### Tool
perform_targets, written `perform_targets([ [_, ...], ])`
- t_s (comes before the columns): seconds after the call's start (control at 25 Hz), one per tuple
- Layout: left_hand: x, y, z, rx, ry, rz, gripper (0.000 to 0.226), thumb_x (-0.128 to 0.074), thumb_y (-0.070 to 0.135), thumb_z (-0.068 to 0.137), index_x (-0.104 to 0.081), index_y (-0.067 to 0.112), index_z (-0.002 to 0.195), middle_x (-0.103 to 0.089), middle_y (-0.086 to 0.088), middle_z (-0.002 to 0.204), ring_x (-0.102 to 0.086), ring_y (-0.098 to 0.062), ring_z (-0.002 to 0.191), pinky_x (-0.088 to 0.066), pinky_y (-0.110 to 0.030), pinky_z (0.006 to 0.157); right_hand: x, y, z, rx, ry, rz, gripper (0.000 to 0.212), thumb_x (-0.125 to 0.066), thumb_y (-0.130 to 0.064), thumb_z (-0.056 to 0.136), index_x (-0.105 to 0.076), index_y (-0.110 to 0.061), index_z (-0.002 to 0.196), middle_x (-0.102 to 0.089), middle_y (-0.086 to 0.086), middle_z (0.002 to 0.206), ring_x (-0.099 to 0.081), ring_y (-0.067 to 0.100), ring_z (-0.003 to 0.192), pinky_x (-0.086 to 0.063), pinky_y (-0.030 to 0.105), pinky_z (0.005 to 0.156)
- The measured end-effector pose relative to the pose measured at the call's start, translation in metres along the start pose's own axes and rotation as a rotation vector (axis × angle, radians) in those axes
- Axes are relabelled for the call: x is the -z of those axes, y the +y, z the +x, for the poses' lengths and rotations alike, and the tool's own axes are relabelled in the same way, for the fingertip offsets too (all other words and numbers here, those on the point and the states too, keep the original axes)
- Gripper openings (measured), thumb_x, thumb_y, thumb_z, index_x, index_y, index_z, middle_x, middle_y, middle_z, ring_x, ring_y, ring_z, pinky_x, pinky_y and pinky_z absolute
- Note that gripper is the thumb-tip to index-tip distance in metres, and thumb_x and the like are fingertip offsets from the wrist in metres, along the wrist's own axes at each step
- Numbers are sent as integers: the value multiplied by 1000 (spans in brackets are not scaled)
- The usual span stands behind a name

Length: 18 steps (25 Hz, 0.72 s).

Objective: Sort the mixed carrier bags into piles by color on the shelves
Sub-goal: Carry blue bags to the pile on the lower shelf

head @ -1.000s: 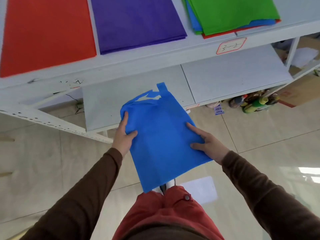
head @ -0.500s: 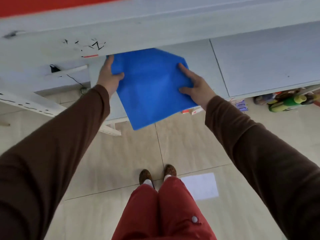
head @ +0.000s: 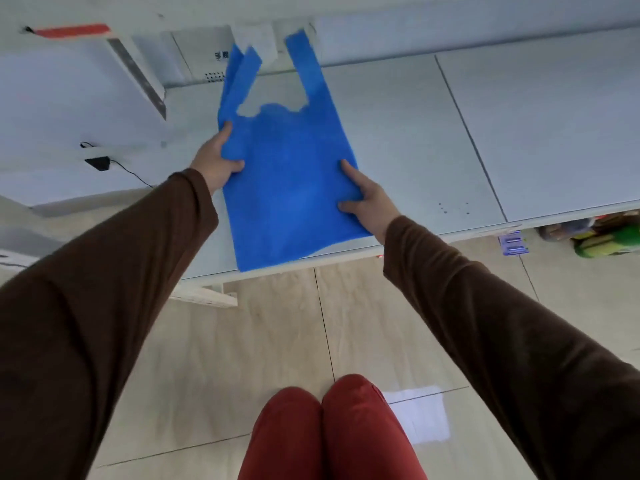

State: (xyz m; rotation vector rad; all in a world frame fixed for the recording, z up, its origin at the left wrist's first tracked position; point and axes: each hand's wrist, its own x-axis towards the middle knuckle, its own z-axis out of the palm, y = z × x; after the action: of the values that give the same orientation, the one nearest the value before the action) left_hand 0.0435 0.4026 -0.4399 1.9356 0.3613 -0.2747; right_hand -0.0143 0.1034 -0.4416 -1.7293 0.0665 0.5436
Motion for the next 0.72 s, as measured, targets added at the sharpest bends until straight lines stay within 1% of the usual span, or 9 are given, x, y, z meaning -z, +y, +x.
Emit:
perform_targets([
  [0.04, -9, -13, 3, 31, -8, 9, 79, -57, -7, 91, -17, 19, 155, -37, 0, 150, -48, -16, 125, -41, -30, 105, -3, 13, 8, -34, 0, -19, 77, -55, 9, 86, -31, -26, 150, -47, -1, 138, -55, 17, 114, -50, 17, 88],
  [0.08, -16, -25, 7, 63, -22, 31, 79, -57, -5, 91, -16, 18, 155, -33, 0, 152, -45, -16, 127, -39, -29, 106, -5, 23, 14, -67, 11, -50, 76, -56, 7, 87, -31, -26, 150, -46, 1, 140, -54, 18, 114, -50, 21, 90],
  [0.16, -18, -43, 13, 97, -39, 108, 82, -59, -4, 90, -13, 17, 155, -23, -1, 159, -34, -18, 140, -32, -29, 113, -8, 37, 23, -124, 66, -143, 71, -55, 3, 88, -35, -25, 149, -44, 3, 144, -53, 24, 121, -48, 30, 98],
  [0.2, -17, -49, 16, 98, -37, 146, 84, -60, -5, 89, -13, 17, 155, -20, -2, 160, -28, -18, 144, -29, -30, 115, -10, 43, 25, -138, 86, -186, 68, -55, 2, 88, -37, -23, 148, -43, 4, 145, -51, 25, 124, -46, 32, 101],
  [0.36, -12, -57, 23, 52, 18, 265, 84, -62, -1, 89, -14, 16, 155, -17, -3, 162, -24, -20, 146, -25, -31, 118, -19, 52, 30, -90, 121, -332, 63, -54, -1, 88, -40, -21, 147, -37, 3, 149, -44, 24, 131, -40, 32, 108],
  [0.44, -15, -57, 19, 25, 50, 385, 82, -64, 9, 90, -15, 18, 155, -10, -3, 163, -15, -24, 149, -19, -33, 120, -20, 49, 28, -92, 144, -427, 61, -57, -9, 89, -41, -22, 146, -34, 2, 151, -42, 24, 132, -38, 30, 108],
  [0.52, -17, -50, 0, 38, 108, 494, 77, -62, 20, 92, -18, 23, 155, -5, 0, 164, -9, -28, 149, -19, -36, 119, -15, 46, 13, -117, 181, -547, 56, -56, -17, 89, -44, -24, 144, -32, 2, 152, -36, 26, 133, -34, 32, 109],
  [0.6, -21, -36, -34, 27, 134, 553, 69, -59, 24, 94, -25, 23, 153, -9, -2, 163, -11, -31, 147, -21, -39, 117, -5, 39, -14, -157, 207, -577, 50, -55, -21, 89, -50, -23, 139, -36, 3, 150, -32, 29, 133, -31, 35, 111],
  [0.72, -32, -2, -99, -28, 76, 588, 61, -57, 23, 94, -33, 20, 150, -17, -6, 161, -17, -30, 145, -21, -38, 116, 10, 17, -67, -181, 228, -574, 43, -57, -24, 89, -56, -23, 132, -43, 4, 146, -35, 29, 131, -32, 39, 112],
])
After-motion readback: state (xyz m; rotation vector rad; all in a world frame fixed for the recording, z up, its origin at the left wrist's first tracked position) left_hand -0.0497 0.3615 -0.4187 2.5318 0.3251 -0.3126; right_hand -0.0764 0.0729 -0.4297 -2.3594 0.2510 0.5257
